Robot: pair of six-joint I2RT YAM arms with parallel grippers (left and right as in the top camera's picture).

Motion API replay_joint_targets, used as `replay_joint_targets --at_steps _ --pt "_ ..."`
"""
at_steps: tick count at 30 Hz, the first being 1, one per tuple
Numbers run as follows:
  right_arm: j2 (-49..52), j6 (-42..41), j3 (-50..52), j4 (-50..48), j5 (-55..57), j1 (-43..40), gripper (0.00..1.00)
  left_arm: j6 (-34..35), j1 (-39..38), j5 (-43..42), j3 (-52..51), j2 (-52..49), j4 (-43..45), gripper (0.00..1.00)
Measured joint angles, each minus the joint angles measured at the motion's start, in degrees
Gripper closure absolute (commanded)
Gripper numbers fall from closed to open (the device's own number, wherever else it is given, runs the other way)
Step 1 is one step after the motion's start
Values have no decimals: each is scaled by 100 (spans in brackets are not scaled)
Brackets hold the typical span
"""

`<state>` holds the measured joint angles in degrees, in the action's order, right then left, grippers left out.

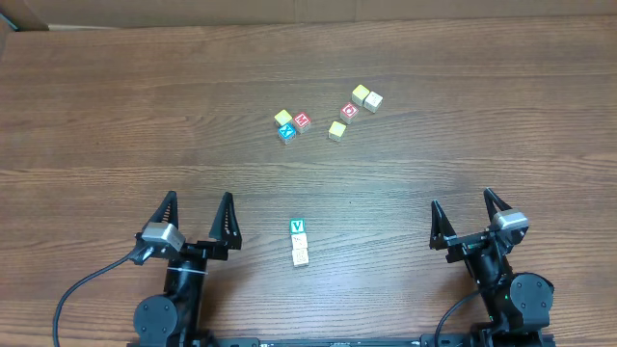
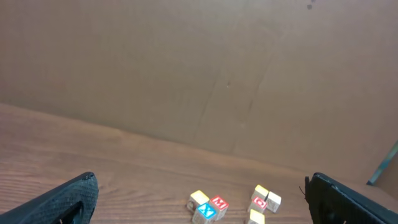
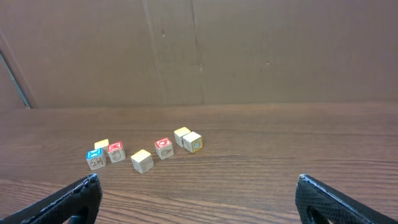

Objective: Flip 5 blocks

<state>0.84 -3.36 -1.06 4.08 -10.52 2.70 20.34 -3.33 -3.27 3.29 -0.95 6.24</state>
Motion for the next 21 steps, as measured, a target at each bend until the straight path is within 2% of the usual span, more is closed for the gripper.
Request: replay_joint_targets --at_steps 6,12,21 --pt "0 -4 0 0 0 0 0 -87 66 2 -271 0 -79 0" --pt "0 -2 0 2 -2 0 0 -271 76 4 -282 11 -1023 0" --pt "0 -2 0 -2 0 2 0 -404 76 4 -282 11 -1038 0"
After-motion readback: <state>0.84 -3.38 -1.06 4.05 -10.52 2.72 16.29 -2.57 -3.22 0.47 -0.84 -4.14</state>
